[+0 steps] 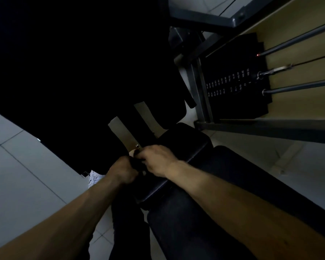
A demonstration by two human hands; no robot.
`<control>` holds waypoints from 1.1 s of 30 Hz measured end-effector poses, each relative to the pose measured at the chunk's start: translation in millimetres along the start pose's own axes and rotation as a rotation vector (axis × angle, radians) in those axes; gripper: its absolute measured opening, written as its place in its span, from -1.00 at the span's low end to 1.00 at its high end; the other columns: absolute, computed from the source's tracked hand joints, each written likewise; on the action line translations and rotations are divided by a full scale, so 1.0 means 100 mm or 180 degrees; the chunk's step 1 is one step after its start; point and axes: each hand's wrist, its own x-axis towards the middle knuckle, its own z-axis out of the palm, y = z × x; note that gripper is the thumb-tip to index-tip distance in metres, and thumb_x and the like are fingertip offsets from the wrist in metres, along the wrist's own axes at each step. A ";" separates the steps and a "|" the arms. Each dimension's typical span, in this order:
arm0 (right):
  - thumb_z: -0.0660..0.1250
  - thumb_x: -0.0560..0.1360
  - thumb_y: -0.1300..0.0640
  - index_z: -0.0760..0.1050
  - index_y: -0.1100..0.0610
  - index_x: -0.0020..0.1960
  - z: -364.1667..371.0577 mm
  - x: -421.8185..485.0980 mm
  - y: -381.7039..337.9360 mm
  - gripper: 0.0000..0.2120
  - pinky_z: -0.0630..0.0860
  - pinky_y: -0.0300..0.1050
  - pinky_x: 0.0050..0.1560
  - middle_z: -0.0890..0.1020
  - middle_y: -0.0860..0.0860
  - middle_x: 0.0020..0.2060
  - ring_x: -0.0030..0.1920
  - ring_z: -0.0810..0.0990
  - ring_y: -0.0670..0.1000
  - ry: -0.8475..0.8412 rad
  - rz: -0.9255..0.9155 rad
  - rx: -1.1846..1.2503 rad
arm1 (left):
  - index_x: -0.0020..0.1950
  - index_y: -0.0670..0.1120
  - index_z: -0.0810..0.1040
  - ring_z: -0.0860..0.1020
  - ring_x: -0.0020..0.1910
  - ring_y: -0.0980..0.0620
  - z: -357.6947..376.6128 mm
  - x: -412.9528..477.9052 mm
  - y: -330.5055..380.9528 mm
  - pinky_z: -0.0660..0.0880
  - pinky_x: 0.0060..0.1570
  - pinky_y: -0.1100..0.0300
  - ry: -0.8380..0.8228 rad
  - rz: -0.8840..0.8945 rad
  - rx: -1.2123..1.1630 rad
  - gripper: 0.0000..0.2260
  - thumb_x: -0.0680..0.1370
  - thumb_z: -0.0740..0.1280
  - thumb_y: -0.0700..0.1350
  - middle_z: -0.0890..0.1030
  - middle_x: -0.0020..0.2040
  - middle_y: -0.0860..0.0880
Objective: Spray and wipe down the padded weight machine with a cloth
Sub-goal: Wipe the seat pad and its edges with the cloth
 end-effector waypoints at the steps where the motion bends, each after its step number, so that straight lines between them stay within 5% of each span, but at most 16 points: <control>1: 0.37 0.55 0.16 0.64 -0.15 0.22 0.03 0.06 -0.01 -0.68 0.64 0.03 0.03 0.68 0.05 0.13 0.13 0.66 0.18 -0.0091 -0.0106 -0.0055 | 0.15 -0.14 0.70 0.62 0.03 -0.03 -0.02 0.01 0.01 0.50 0.00 0.19 0.0010 -0.0011 0.0059 -0.68 0.46 0.58 -0.05 0.67 0.06 -0.10; 5: 0.36 0.57 0.25 0.59 -0.07 0.37 -0.37 0.09 0.50 -0.58 0.51 0.07 0.31 0.62 0.11 0.28 0.30 0.53 0.20 0.0099 0.0085 -0.0526 | 0.29 -0.23 0.60 0.58 0.22 -0.13 -0.08 -0.02 -0.01 0.48 0.17 0.12 0.0045 -0.0170 0.0159 -0.42 0.44 0.57 0.11 0.60 0.25 -0.16; 10: 0.37 0.53 0.30 0.60 0.03 0.35 -0.58 0.07 0.87 -0.58 0.43 0.04 0.29 0.58 0.08 0.30 0.29 0.45 0.19 0.0351 0.0677 -0.0782 | -0.05 -0.06 0.65 0.64 -0.16 0.12 -0.10 0.03 0.13 0.53 -0.19 0.24 -0.0062 -0.0110 0.0044 -0.42 0.26 0.49 0.41 0.69 -0.13 0.04; 12: 0.38 0.56 0.22 0.61 0.01 0.34 -0.47 0.09 0.58 -0.63 0.45 0.04 0.29 0.59 0.09 0.29 0.29 0.48 0.20 0.0086 0.0464 -0.0614 | 0.06 0.00 0.65 0.63 -0.06 0.09 -0.04 0.03 0.26 0.47 -0.11 0.25 0.0151 0.0059 -0.0088 -0.55 0.36 0.54 0.29 0.67 0.01 0.10; 16: 0.39 0.57 0.21 0.64 0.02 0.28 -0.36 0.11 0.36 -0.69 0.46 0.02 0.27 0.62 0.10 0.25 0.29 0.52 0.22 -0.0139 -0.0119 -0.0400 | 0.42 -0.07 0.50 0.59 0.25 -0.10 0.02 0.09 0.55 0.47 0.10 0.20 0.0548 0.0309 -0.0222 -0.45 0.48 0.55 -0.01 0.59 0.18 0.00; 21: 0.34 0.56 0.25 0.59 0.05 0.34 -0.74 0.00 1.04 -0.63 0.43 0.03 0.26 0.58 0.09 0.26 0.28 0.49 0.19 0.0281 0.0599 -0.0436 | 0.54 -0.05 0.37 0.51 0.28 0.03 0.07 0.22 0.89 0.43 0.23 0.24 0.0056 0.0123 -0.0427 -0.13 0.34 0.61 0.22 0.52 0.35 0.04; 24: 0.33 0.62 0.12 0.53 0.08 0.42 -0.94 -0.09 1.40 -0.63 0.53 0.02 0.30 0.60 0.10 0.28 0.26 0.56 0.15 0.0176 0.1287 0.0495 | 0.61 0.01 0.29 0.47 0.39 0.00 0.17 0.27 1.15 0.41 0.40 0.13 -0.0310 0.0059 -0.0480 0.08 0.21 0.57 0.40 0.46 0.47 0.01; 27: 0.37 0.63 0.00 0.50 0.08 0.46 -0.95 -0.15 1.64 -0.57 0.52 -0.01 0.36 0.64 0.06 0.26 0.25 0.61 0.07 -0.0110 0.1574 0.1965 | 0.64 0.00 0.21 0.41 0.47 -0.02 0.20 0.32 1.34 0.32 0.37 0.21 -0.0498 0.0102 -0.0418 0.11 0.23 0.56 0.39 0.40 0.53 0.00; 33: 0.43 0.60 0.07 0.53 0.21 0.40 -0.85 0.29 1.74 -0.58 0.57 0.07 0.33 0.63 0.15 0.29 0.23 0.64 0.15 -0.0281 0.1772 0.2765 | 0.65 0.00 0.18 0.40 0.46 0.04 0.21 0.39 1.31 0.29 0.25 0.29 -0.0526 0.0109 -0.0474 0.10 0.25 0.56 0.36 0.39 0.53 0.05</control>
